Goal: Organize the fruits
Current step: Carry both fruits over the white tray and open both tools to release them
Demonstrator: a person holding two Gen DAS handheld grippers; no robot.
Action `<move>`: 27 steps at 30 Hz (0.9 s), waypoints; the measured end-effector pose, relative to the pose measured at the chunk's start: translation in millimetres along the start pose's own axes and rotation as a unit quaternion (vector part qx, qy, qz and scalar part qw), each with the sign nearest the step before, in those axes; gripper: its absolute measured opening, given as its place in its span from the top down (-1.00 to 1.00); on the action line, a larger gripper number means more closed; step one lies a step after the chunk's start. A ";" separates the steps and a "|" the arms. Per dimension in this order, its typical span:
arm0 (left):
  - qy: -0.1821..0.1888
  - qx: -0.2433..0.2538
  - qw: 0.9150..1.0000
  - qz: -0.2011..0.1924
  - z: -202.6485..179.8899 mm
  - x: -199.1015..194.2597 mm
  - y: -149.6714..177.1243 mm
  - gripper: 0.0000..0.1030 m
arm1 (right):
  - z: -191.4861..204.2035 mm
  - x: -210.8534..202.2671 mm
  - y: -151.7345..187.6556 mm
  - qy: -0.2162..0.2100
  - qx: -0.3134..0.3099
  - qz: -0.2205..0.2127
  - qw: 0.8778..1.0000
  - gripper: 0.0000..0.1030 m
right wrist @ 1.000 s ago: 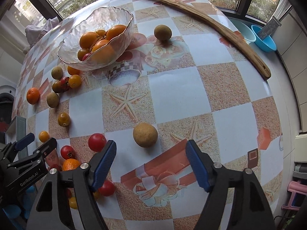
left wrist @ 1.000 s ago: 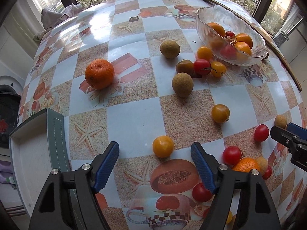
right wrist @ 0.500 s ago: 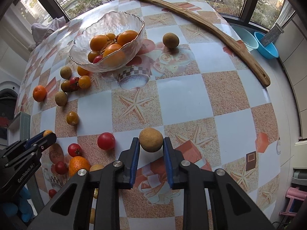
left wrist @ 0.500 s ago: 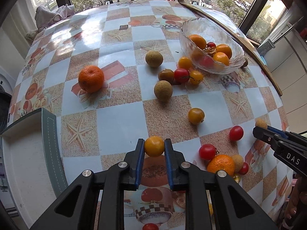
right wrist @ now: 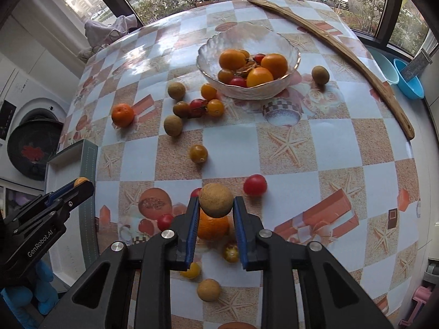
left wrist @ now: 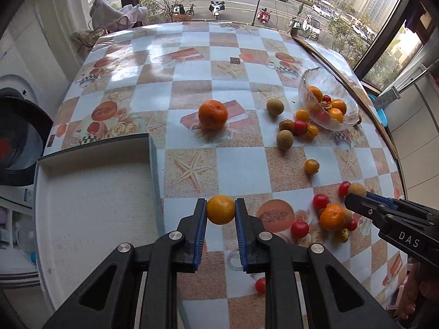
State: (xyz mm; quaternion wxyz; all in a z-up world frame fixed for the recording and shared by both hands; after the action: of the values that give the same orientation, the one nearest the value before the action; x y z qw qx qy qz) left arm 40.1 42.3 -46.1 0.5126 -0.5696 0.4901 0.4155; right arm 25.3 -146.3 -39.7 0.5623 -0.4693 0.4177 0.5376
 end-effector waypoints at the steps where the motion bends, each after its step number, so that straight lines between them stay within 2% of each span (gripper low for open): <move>1: -0.008 -0.007 1.000 -0.001 12.1 -0.9 1.9 0.58 | 12.2 1.5 -1.4 -0.004 -0.008 0.001 1.000 0.48; 10: -0.058 -0.076 0.995 0.005 118.2 1.8 27.6 0.58 | 128.8 24.2 -8.5 -0.044 -0.085 0.024 0.995 0.48; 14: -0.068 -0.097 0.993 0.011 151.1 8.8 33.8 0.58 | 177.4 38.4 -9.9 -0.062 -0.114 0.038 0.991 0.48; 21: -0.079 -0.108 0.991 0.015 181.8 22.6 35.8 0.58 | 237.6 74.0 -11.6 -0.067 -0.149 0.068 0.984 0.48; 27: -0.085 -0.103 0.991 0.019 189.0 31.2 37.0 0.57 | 252.2 101.3 -12.3 -0.052 -0.157 0.092 0.982 0.48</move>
State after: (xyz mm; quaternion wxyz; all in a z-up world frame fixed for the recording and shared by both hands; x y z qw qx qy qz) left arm 14.6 225.7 -107.6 0.4830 -0.5726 0.4099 0.5204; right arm 36.1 121.9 -84.4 0.4508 -0.4828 0.3402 0.6693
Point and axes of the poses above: each gripper's, at about its wrist camera, not at the fingertips, and x roughly the way its jaws point, z to its left, y to its underside, the point moved 10 cm from there along x, roughly the way its jaws point, and after that the axes turned 10 degrees about z, right-handed, at the moved point
